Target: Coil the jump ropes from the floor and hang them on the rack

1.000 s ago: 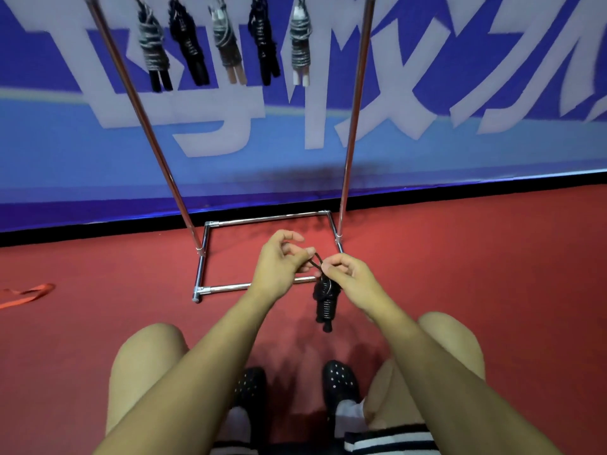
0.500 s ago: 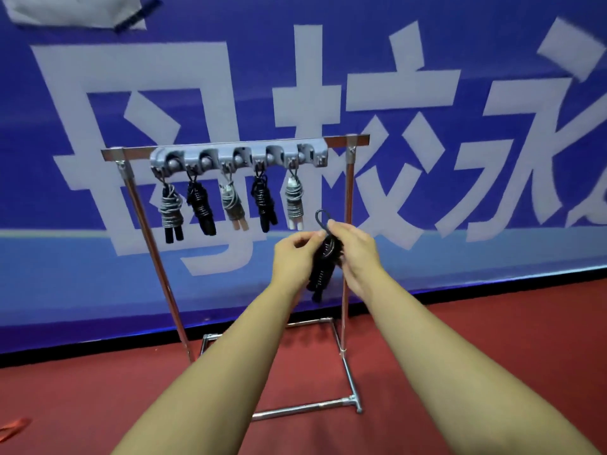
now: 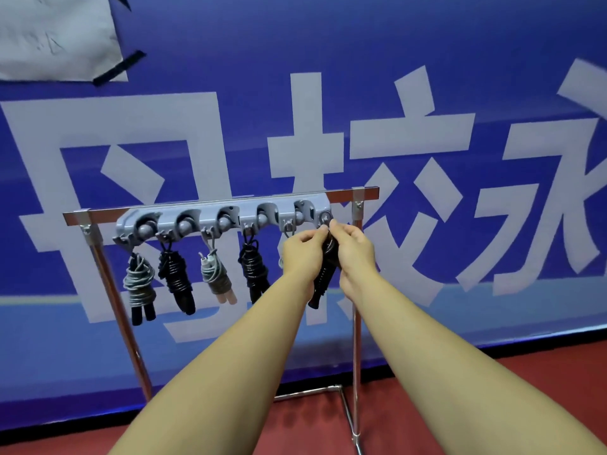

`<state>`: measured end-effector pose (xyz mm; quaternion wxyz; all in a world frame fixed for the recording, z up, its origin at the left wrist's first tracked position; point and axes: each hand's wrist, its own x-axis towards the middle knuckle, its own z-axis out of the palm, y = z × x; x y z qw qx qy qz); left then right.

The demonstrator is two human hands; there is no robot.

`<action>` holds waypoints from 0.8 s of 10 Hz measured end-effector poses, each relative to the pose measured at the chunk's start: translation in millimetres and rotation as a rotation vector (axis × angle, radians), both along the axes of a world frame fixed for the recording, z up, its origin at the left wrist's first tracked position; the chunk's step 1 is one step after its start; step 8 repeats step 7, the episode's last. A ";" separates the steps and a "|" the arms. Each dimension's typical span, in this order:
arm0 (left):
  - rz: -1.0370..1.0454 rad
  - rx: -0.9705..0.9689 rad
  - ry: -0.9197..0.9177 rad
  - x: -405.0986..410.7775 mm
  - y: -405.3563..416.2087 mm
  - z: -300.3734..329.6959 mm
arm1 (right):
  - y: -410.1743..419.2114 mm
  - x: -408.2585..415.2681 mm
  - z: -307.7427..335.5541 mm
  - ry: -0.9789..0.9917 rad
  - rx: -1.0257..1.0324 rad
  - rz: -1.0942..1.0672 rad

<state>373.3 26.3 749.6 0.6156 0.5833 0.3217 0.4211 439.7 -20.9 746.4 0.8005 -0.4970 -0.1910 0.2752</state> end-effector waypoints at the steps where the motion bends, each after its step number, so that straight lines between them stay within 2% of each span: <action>1: 0.009 -0.014 0.009 14.1 13.0 -0.4 | 14.3 12.8 -1.6 0.017 -0.006 -0.004; 3: 0.058 -0.045 0.093 28.2 27.3 -27.6 | 28.6 21.6 -17.7 -0.008 -0.182 0.011; 4: 0.071 0.055 0.128 25.7 25.7 -26.4 | 25.1 25.3 -15.2 -0.110 -0.217 -0.028; 6: 0.031 0.253 0.232 4.4 10.3 -8.1 | 1.0 17.2 -2.2 -0.536 -0.401 -0.008; 7: 0.040 0.304 0.320 -15.2 4.7 2.7 | -14.4 2.8 6.3 -0.677 -0.486 -0.004; 8: 0.040 0.304 0.320 -15.2 4.7 2.7 | -14.4 2.8 6.3 -0.677 -0.486 -0.004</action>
